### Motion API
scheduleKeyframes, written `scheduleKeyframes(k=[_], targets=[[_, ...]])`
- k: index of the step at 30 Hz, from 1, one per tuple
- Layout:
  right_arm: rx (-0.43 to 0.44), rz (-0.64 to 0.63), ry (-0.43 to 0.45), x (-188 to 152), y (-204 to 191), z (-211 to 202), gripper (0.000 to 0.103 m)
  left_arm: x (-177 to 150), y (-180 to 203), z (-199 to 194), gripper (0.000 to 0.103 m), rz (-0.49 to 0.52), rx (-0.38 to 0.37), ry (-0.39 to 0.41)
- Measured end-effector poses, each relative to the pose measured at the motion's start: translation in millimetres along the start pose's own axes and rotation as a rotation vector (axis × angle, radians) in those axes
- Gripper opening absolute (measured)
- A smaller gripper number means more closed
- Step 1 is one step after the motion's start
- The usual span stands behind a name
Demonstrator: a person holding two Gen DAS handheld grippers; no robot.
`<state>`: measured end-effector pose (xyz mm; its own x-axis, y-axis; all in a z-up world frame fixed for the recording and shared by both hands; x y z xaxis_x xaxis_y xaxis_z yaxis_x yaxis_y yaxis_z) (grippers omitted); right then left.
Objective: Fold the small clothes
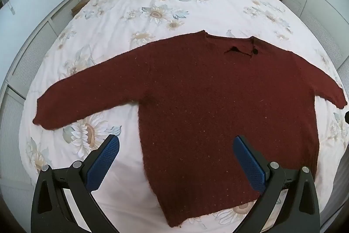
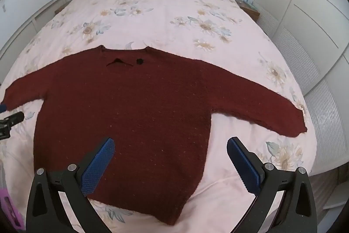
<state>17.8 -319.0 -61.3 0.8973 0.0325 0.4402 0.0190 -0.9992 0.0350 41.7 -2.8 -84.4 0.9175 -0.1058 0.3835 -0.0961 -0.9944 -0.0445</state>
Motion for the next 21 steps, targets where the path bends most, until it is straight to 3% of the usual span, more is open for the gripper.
scheduleKeyframes(k=[21], targets=[[-0.02, -0.013, -0.023, -2.7, 7.6, 0.3, 0.103, -4.6, -0.8, -1.7, 0.102, -0.002, -0.003, -0.015]])
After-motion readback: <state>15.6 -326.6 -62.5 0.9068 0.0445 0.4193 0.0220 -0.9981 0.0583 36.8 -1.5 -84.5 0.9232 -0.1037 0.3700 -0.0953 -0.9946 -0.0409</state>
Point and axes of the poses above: each gripper's, at about its wrist camera, not at the fingertips, and z roughly the way its jaws point, y to its right, x to its top, the point moved 9 cm from there along z, roughly the way its jaws point, and after that the axes turned 4 degrees about -y, right-handed, at the moved point
